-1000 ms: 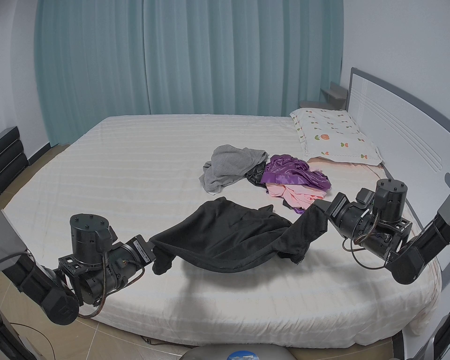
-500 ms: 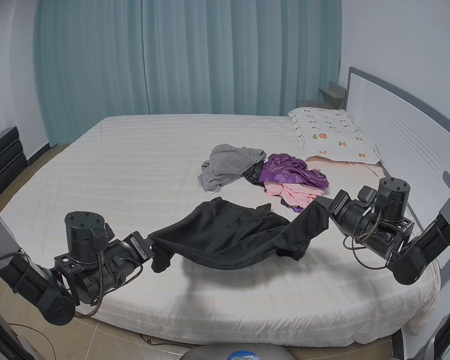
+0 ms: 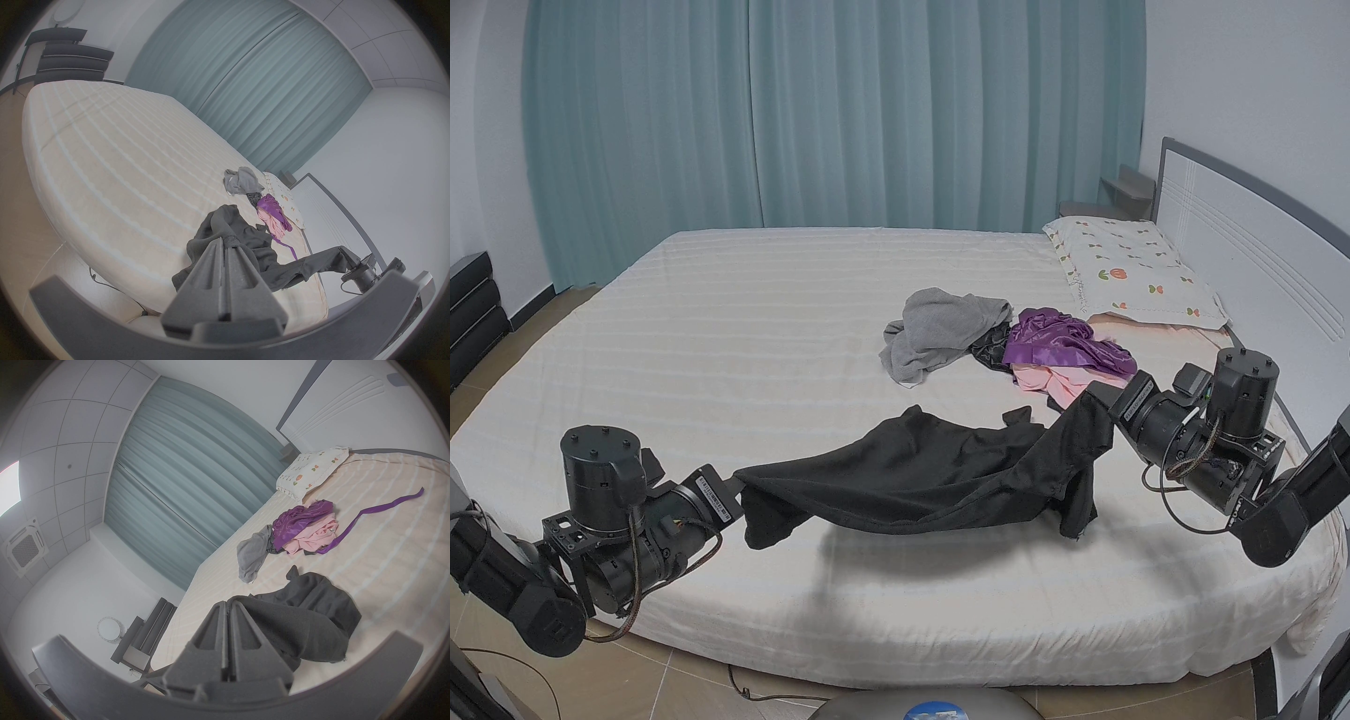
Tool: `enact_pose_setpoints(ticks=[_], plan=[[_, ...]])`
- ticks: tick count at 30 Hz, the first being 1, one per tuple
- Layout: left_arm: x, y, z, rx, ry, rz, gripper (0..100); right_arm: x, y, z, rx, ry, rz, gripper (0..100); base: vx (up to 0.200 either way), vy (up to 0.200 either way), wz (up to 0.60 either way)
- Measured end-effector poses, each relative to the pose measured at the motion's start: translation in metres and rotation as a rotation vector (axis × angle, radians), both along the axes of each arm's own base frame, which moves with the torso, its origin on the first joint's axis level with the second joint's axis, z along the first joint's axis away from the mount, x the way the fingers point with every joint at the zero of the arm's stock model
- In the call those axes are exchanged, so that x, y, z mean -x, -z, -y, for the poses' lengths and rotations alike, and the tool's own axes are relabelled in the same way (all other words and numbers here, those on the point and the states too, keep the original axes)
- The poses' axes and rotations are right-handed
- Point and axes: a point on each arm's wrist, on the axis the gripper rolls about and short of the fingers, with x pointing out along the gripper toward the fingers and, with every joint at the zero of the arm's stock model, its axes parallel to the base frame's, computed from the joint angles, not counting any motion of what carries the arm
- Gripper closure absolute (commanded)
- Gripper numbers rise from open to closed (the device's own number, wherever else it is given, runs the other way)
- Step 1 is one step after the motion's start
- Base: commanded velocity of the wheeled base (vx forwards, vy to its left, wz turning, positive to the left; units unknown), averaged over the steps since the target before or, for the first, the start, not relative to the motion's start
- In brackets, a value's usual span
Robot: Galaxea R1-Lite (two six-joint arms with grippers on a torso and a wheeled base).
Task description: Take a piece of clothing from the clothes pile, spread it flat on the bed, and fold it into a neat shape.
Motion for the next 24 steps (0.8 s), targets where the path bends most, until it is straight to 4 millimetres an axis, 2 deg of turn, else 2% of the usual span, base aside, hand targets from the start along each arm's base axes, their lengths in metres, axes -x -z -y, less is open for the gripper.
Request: enact_pose_setpoints(ticks=[13,24], plan=[[0.0046,-0.0036,-0.0059,0.038,-0.022,0.001,100,-0.0025,0.0009,0.0016,0.005,0.014,0.001,100,0.000,0.200,0.00],[0.0062,-0.0055,-0.0079,0.045,-0.024,0.006,100,-0.0041,-0.0042,0.0044,-0.025,0.040,0.066,100,0.000,0.200,0.00]])
